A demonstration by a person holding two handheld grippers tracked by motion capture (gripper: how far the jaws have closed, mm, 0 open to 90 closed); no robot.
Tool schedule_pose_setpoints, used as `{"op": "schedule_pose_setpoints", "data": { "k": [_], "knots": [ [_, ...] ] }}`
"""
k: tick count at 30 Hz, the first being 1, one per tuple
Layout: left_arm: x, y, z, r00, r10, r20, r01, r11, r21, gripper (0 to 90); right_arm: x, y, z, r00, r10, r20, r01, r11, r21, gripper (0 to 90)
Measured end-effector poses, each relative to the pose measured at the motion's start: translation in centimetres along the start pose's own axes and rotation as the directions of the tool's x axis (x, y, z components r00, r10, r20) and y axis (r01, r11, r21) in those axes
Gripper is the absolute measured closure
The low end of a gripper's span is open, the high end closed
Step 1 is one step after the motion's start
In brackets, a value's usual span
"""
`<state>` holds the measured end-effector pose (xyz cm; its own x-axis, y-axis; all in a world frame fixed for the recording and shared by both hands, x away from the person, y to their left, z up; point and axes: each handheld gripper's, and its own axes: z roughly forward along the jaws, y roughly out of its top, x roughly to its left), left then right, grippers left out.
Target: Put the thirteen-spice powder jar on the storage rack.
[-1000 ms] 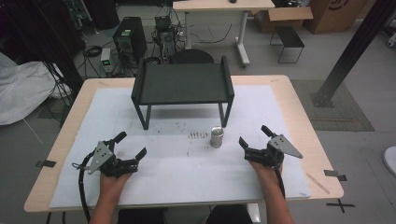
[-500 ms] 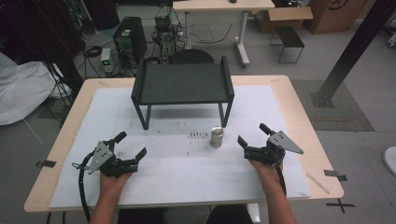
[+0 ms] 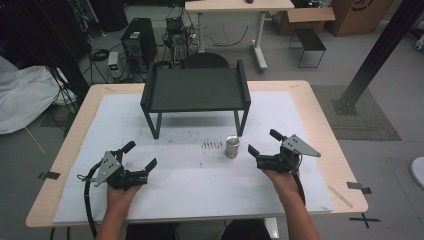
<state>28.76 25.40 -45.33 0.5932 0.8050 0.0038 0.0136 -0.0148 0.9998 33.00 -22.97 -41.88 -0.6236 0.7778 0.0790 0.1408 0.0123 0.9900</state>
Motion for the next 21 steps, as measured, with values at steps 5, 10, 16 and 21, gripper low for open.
{"op": "schedule_pose_setpoints", "data": {
  "k": [5,10,16,21],
  "knots": [
    [0.0,0.0,0.0,1.0000,0.000,0.000,0.000,1.0000,-0.001,1.6,0.3,0.4,0.6,0.9994,0.007,-0.035,-0.007,1.000,0.014,0.0],
    [0.0,0.0,0.0,1.0000,-0.002,0.000,0.002,1.0000,-0.002,1.5,0.6,0.7,1.5,0.9971,0.016,-0.075,-0.012,0.999,0.044,0.0],
    [0.0,0.0,0.0,1.0000,-0.002,0.001,0.002,1.0000,-0.002,1.3,1.0,0.8,2.3,0.9946,0.015,-0.102,-0.008,0.997,0.072,0.0],
    [0.0,0.0,0.0,1.0000,-0.002,0.001,0.002,1.0000,-0.002,1.2,1.3,0.8,2.9,0.9928,0.018,-0.118,-0.007,0.996,0.094,0.0]
  ]
}}
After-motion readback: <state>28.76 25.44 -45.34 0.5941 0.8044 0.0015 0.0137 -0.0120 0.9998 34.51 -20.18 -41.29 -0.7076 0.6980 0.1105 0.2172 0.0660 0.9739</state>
